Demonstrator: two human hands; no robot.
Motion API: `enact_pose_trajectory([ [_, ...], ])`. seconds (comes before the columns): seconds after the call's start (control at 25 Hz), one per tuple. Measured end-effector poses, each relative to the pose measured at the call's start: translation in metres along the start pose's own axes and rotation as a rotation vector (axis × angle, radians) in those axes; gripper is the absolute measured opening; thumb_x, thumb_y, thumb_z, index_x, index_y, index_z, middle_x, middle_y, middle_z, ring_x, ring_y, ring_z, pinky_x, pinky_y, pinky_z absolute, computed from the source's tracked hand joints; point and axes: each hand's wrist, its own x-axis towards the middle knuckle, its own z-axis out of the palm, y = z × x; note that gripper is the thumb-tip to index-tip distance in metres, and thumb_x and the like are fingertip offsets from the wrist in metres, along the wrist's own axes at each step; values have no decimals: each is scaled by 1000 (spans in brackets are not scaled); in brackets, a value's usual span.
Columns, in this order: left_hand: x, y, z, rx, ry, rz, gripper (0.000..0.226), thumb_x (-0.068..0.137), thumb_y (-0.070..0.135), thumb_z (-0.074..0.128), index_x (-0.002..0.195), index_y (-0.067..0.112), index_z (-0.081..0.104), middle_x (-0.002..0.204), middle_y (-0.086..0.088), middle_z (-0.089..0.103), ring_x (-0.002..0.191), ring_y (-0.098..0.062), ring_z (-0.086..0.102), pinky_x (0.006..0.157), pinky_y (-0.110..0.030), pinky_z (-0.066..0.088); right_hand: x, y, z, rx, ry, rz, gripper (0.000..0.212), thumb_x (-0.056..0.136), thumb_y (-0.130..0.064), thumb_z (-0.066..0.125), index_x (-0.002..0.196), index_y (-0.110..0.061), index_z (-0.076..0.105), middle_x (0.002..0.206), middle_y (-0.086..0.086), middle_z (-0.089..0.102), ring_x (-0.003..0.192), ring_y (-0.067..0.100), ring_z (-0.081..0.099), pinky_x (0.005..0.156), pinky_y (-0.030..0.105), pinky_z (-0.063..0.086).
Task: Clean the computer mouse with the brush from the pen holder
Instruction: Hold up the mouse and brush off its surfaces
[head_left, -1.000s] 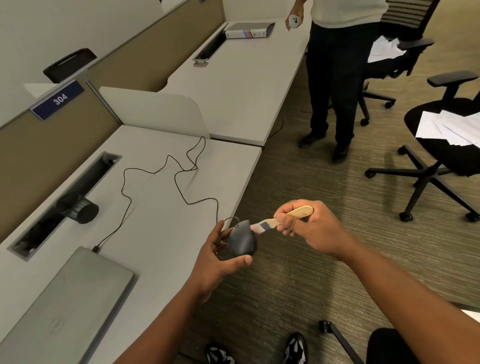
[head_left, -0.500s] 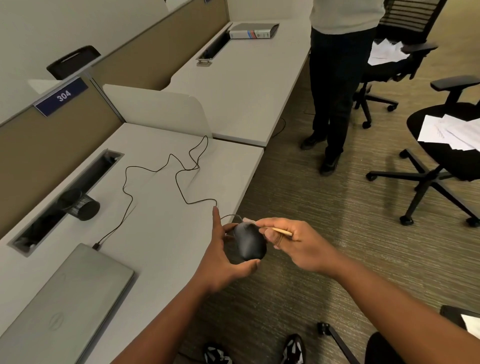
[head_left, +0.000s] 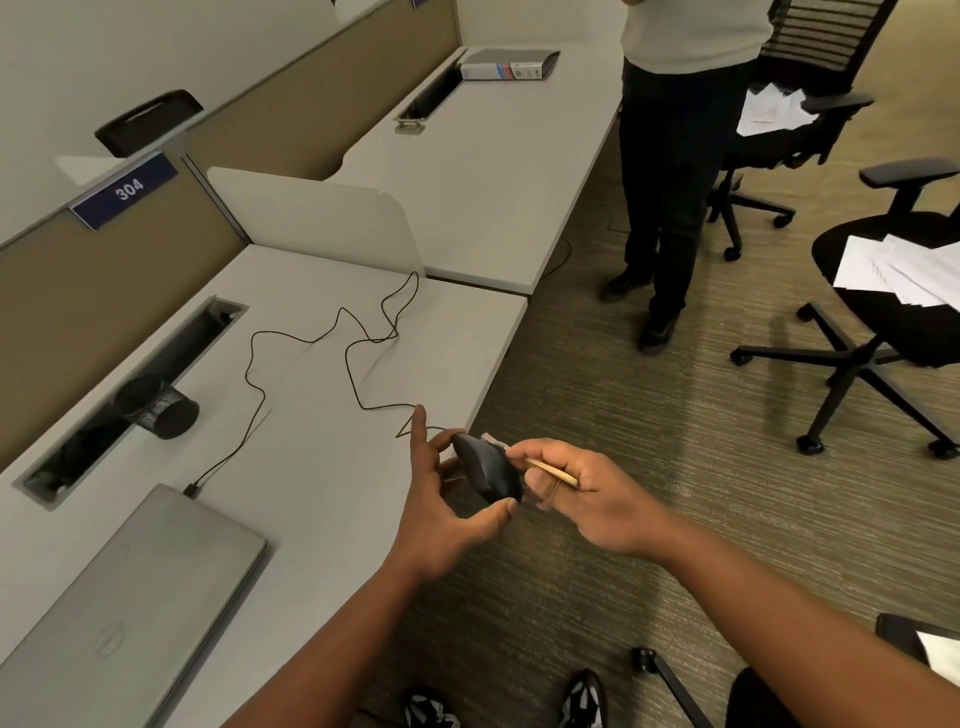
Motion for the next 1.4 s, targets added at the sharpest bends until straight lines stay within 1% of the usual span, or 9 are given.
enact_pose_trajectory([
  [0.12,-1,1,0,-7,-11,-2,144,62,55,99,159,69,-6,149,41,43,132,-3,62,112,-38,52,-4,1,3,-66,-11,-2,36,106,-31,58,142,-35,57,126,-11,69,116,11,68,103,44,57],
  [0.36,-4,-1,-2,59,-95,-21,154,57,44,106,163,62,-3,148,48,35,132,4,60,115,-40,52,-6,1,-1,-170,16,12,29,104,-31,63,131,-43,62,118,-19,72,113,3,66,101,42,56],
  [0.52,-5,1,-2,131,-140,-12,157,55,40,106,159,67,-9,148,43,33,142,-14,52,119,-39,46,-8,-15,-7,-90,136,-113,18,99,-44,66,115,-41,74,97,-21,75,86,5,70,71,28,55],
  [0.6,-5,0,-2,144,-163,-11,159,55,38,105,157,68,-13,156,25,33,146,-16,47,119,-37,44,-5,-22,-11,-69,143,-128,15,99,-44,65,109,-41,77,88,-8,76,76,24,69,63,38,52],
  [0.68,-5,1,-2,147,-191,-20,160,57,34,105,155,70,-17,160,18,28,149,-17,41,118,-36,43,-1,-26,-12,-112,104,-117,17,103,-33,64,114,-37,76,80,-6,73,64,19,61,57,31,46],
  [0.76,-5,2,-1,157,-225,-35,161,59,31,105,153,72,-20,155,23,27,149,-16,40,115,-31,44,3,-31,-8,-177,68,-119,20,102,-27,62,119,-33,72,79,-10,69,62,8,56,56,25,44],
  [0.88,-5,1,0,185,-257,-40,164,60,30,104,153,70,-24,149,34,26,145,-11,44,103,-15,45,7,-38,-1,-292,11,-120,15,99,-27,63,109,-32,73,87,-9,73,71,13,64,63,36,53],
  [1.16,-3,7,-7,213,-190,-27,164,56,34,105,153,72,-21,153,23,25,150,-19,39,118,-52,48,0,-46,-12,-293,-185,-44,19,77,-33,61,87,-29,77,74,-9,71,58,1,55,53,23,43],
  [1.4,2,8,-6,229,-205,-33,163,56,36,104,153,72,-22,155,24,25,147,-16,41,113,-47,52,-2,-47,-33,-385,-218,-7,17,71,-37,62,77,-27,74,68,-4,68,55,1,54,54,24,42],
])
